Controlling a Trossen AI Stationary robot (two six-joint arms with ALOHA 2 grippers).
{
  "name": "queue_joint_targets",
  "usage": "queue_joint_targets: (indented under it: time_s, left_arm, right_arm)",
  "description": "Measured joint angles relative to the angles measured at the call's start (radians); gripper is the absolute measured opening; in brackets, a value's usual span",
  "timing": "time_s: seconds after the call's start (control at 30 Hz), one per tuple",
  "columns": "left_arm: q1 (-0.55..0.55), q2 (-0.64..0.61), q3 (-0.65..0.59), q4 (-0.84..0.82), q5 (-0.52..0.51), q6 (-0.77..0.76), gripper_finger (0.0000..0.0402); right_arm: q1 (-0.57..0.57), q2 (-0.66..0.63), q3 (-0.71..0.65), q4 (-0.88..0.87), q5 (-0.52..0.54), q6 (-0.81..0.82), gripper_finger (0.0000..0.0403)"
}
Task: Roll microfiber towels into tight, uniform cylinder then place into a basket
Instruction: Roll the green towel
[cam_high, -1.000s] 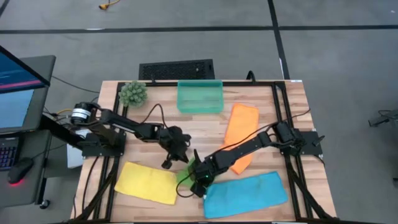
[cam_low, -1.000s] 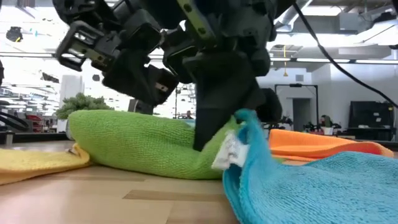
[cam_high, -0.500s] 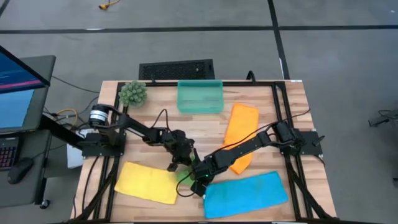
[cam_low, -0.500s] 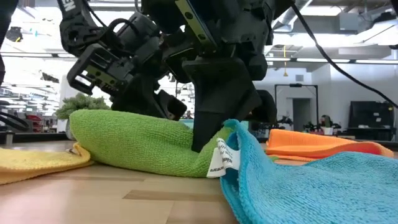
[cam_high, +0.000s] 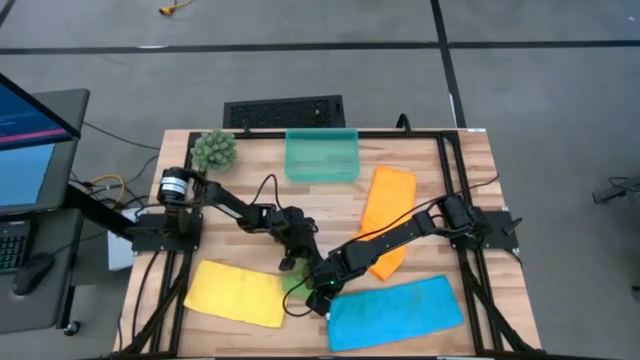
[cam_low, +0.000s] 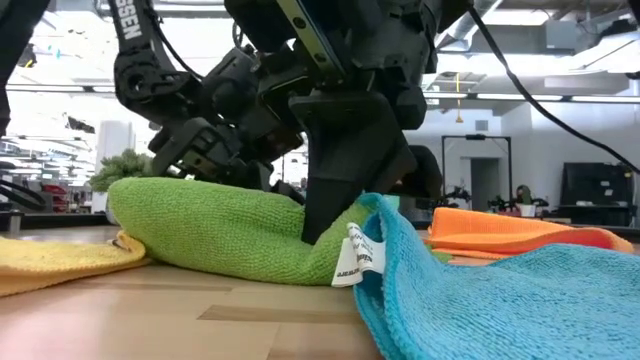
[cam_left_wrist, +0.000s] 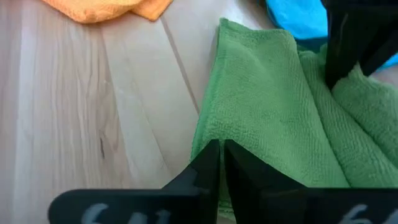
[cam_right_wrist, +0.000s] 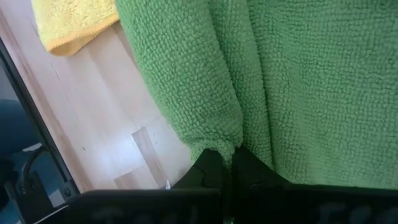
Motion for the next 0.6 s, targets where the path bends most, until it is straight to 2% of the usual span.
queue_joint_targets:
  time_s: [0.33,0.6]
  left_arm:
    - [0.056,-0.021,-0.013,-0.039,-0.053,0.005,0.0020]
    - [0.092,-0.107,-0.021,-0.178,-0.124,0.100,0.0020]
  right_arm:
    - [0.031,0.000,0.014,0.001,0.000,0.083,0.0015]
    - [0.042,0.000,-0.009,-0.022,0.024,0.137,0.0015]
